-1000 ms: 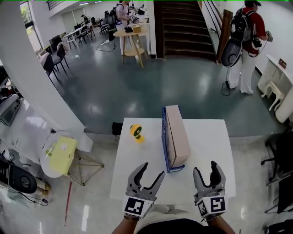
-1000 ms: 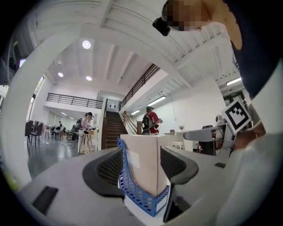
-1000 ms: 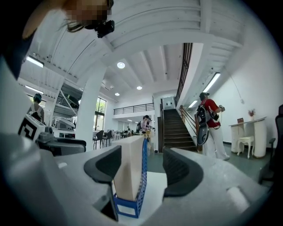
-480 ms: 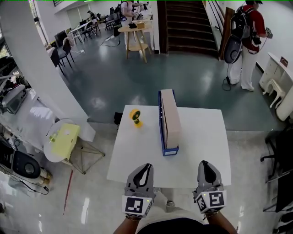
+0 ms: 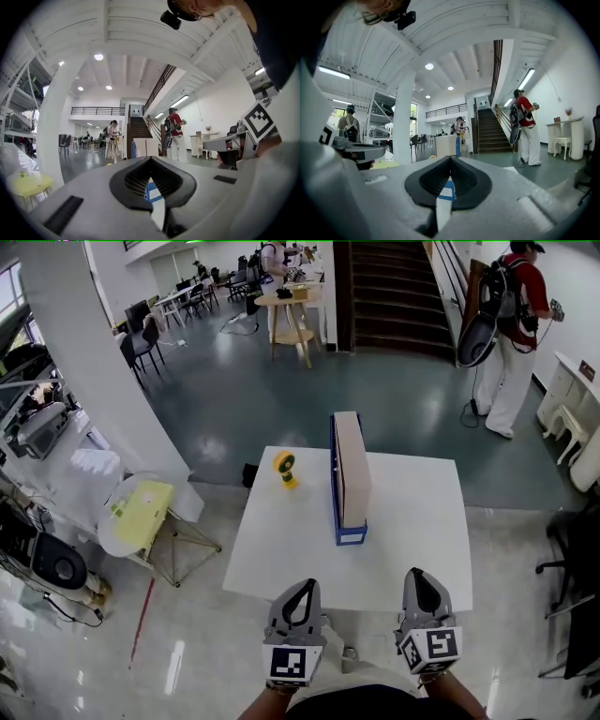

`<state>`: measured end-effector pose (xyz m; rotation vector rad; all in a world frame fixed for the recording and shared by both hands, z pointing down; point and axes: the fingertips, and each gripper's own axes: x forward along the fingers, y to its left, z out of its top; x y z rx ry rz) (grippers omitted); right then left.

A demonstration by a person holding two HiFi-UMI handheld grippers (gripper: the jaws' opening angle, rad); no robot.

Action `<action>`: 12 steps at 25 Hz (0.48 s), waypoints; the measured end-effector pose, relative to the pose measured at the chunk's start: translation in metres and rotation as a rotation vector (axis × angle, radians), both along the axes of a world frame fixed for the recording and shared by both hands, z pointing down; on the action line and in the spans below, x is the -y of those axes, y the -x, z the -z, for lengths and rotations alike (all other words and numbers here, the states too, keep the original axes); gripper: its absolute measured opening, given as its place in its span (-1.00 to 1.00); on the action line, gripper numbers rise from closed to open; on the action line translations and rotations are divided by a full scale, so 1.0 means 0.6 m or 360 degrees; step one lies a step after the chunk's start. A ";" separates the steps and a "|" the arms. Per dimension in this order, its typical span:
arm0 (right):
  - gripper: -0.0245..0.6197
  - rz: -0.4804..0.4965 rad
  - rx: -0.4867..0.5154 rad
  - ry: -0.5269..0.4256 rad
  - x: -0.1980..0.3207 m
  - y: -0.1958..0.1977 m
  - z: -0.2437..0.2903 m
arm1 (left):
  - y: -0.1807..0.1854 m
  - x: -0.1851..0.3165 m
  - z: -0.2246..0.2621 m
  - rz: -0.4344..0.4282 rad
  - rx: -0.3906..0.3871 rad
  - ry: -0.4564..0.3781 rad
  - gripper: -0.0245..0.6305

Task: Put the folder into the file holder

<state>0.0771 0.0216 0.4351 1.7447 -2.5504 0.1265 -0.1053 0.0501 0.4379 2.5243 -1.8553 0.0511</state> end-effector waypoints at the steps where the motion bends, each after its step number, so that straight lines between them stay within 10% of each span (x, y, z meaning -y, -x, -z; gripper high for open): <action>1: -0.93 0.0001 -0.0001 0.0002 -0.003 -0.002 0.000 | -0.001 -0.004 0.000 0.0002 0.0035 -0.0013 -0.93; 12: -0.93 -0.0002 -0.0020 -0.0003 -0.023 -0.008 0.000 | -0.004 -0.020 0.003 0.0031 0.0038 -0.0027 -0.93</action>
